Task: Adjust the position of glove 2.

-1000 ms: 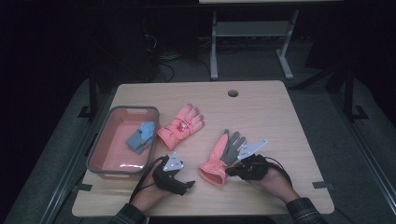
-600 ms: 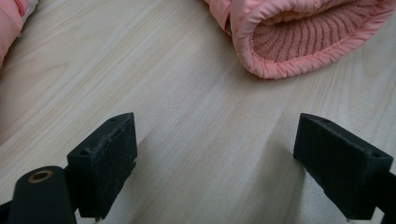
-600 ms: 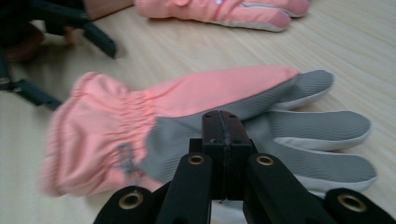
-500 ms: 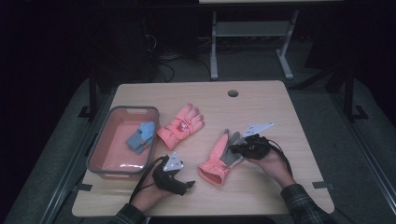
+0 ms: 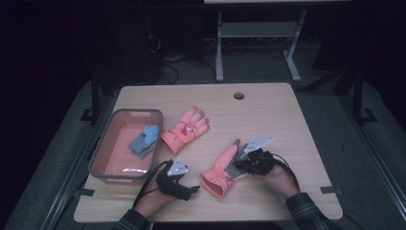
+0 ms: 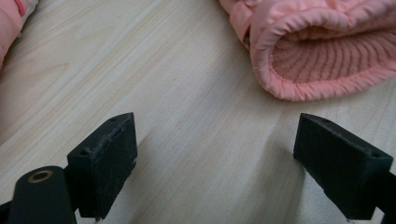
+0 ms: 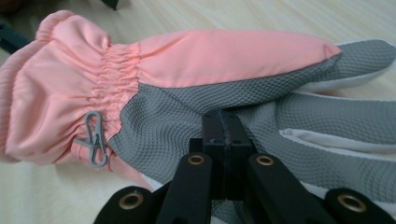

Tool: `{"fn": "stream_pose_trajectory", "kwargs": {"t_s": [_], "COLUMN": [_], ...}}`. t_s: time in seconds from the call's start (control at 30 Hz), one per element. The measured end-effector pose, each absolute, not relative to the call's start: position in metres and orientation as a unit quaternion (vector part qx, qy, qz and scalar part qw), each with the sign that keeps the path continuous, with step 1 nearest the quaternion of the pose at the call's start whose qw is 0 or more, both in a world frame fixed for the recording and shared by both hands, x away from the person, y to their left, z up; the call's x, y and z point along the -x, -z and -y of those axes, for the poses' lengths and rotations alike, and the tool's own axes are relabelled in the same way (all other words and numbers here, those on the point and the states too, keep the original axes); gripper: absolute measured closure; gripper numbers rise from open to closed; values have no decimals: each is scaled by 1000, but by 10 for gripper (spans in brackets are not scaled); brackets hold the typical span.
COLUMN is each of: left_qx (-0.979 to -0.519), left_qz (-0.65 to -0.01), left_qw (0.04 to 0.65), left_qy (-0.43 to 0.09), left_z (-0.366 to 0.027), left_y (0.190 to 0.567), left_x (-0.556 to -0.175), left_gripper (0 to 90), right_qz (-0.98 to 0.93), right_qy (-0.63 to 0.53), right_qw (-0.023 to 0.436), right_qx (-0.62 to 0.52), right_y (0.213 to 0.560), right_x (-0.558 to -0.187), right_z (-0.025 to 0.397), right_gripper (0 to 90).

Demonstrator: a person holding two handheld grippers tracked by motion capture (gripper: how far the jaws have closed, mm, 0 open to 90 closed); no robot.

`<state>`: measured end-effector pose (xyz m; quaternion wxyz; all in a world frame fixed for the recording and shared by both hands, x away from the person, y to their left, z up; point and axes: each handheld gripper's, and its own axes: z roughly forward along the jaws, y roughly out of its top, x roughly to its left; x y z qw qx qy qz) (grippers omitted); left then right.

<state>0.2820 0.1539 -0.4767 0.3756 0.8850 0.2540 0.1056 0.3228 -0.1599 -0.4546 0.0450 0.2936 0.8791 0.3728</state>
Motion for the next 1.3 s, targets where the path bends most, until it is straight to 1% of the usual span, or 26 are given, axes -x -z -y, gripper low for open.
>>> {"fn": "stream_pose_trajectory", "kwargs": {"t_s": [0.27,0.4,0.5,0.57,0.63,0.67,0.7,0.73,0.77,0.9,1.1,1.3], "left_qx": [-885,-886,-886,-886,-886,-886,-886,-886,-885,-887,-876,-877], "left_qz": [-253,-251,-249,-248,-248,-248,-248,-249,-250,-262,-282,-277], "left_qw": [376,376,378,379,378,379,379,378,379,367,380,382], "left_qy": [-105,-104,-104,-104,-104,-104,-104,-104,-104,-103,-94,-95], "left_z": [-154,-155,-155,-155,-155,-155,-155,-154,-154,-153,-152,-148], "left_y": [477,477,477,477,477,477,477,477,477,474,464,450], "left_x": [-282,-282,-283,-283,-283,-283,-283,-283,-283,-283,-283,-286], "left_gripper": [126,125,125,124,125,125,126,126,128,136,136,138], "right_qz": [-876,-866,-858,-847,-836,-832,-829,-825,-824,-824,-815,-819], "right_qy": [-381,-397,-401,-411,-419,-421,-420,-417,-412,-391,-387,-373], "right_qw": [45,65,80,96,110,111,116,126,129,156,158,164], "right_qx": [-292,-298,-311,-324,-338,-343,-350,-360,-366,-378,-401,-404], "right_y": [450,443,442,442,442,444,446,448,451,462,476,481], "right_x": [-312,-311,-307,-304,-302,-302,-301,-301,-300,-297,-302,-304], "right_z": [164,175,188,200,213,221,228,234,240,258,274,277], "right_gripper": [895,763,613,533,424,395,344,310,299,207,152,138]}}
